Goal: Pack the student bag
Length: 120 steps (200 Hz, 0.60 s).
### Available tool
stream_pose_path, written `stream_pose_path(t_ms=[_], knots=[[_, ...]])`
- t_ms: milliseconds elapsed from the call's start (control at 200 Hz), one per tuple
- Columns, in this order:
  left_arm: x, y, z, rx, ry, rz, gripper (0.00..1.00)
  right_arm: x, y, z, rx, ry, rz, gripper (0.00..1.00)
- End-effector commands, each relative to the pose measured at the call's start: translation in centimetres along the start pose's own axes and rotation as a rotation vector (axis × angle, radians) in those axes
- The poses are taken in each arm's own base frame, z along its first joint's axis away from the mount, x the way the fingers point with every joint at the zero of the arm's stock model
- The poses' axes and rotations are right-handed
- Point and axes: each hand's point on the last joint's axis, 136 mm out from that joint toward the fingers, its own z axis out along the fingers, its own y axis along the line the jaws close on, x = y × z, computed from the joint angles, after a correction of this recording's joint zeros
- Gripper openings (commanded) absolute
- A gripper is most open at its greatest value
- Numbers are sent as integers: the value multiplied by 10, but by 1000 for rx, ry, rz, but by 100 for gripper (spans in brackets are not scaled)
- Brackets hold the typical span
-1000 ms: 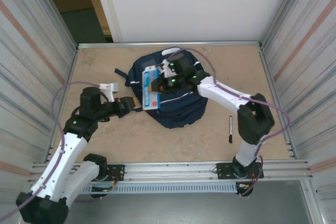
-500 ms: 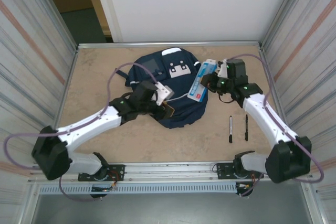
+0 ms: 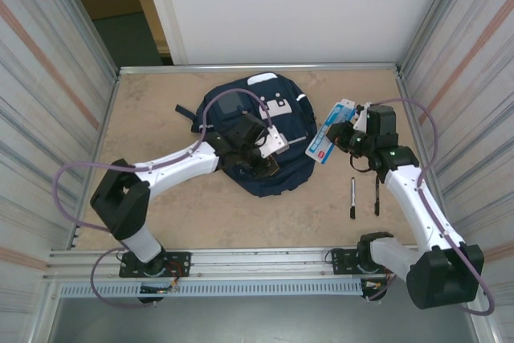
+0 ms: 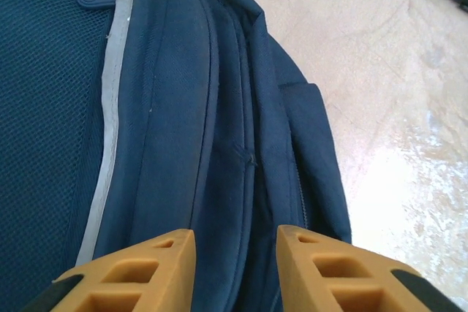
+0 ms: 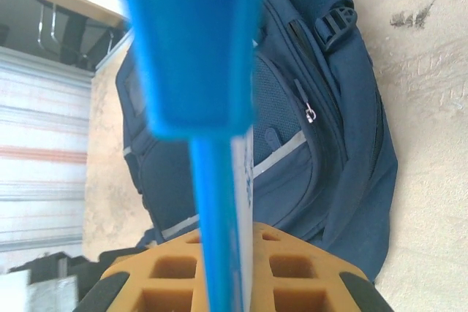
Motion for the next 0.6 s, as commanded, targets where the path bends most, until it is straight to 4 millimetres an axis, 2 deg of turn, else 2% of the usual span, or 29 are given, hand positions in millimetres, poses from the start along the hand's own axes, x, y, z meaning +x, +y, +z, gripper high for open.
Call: stream_pose_path(t_ms=[0,55,115,175,291,401,531,556,596], knots=[[5,11,16,-27,83,57,32,1,-3,-5,7,-24,-11,0],[5,24,24,-77,125,32,32,0,-3,-6,-2,-31,0,0],[5,38,32,-142,149,1,40,1,0,-5,-21,-30,2,0],[6,47,44,-173,159,-13,41,5,0,-5,-27,-18,7,0],[8,46,56,-149,198,-37,36,9,-4,-9,-21,-31,19,0],[12,43,66,-126,194,-37,27,12,-7,-11,-15,-31,4,0],[12,45,60,-144,212,-43,27,13,-10,-14,-6,-46,18,0],[11,46,58,-155,206,-40,24,13,-10,-14,-11,-48,17,0],[10,48,57,-167,189,-23,13,13,-9,-14,-16,-49,14,0]])
